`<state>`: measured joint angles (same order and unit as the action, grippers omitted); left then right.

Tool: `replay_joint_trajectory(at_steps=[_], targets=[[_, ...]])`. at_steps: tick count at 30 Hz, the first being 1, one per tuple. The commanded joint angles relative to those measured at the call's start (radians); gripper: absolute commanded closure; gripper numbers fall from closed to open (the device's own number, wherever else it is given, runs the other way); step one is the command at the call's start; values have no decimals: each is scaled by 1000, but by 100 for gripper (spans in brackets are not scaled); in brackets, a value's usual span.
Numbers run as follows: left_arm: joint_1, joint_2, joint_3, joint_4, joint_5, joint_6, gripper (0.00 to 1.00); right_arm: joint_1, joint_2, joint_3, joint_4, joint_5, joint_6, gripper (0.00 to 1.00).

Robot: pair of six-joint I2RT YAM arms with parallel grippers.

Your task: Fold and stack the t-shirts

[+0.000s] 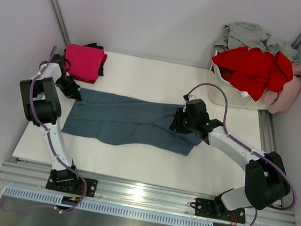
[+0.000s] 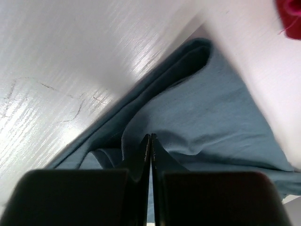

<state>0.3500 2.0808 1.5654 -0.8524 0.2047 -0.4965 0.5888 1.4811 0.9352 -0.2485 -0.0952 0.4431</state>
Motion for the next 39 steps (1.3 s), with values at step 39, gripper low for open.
replay_joint_trajectory(at_steps=[39], targets=[[-39,111,268,-177,-123,9,69,5,-48,-13,35,-12,-41,67]])
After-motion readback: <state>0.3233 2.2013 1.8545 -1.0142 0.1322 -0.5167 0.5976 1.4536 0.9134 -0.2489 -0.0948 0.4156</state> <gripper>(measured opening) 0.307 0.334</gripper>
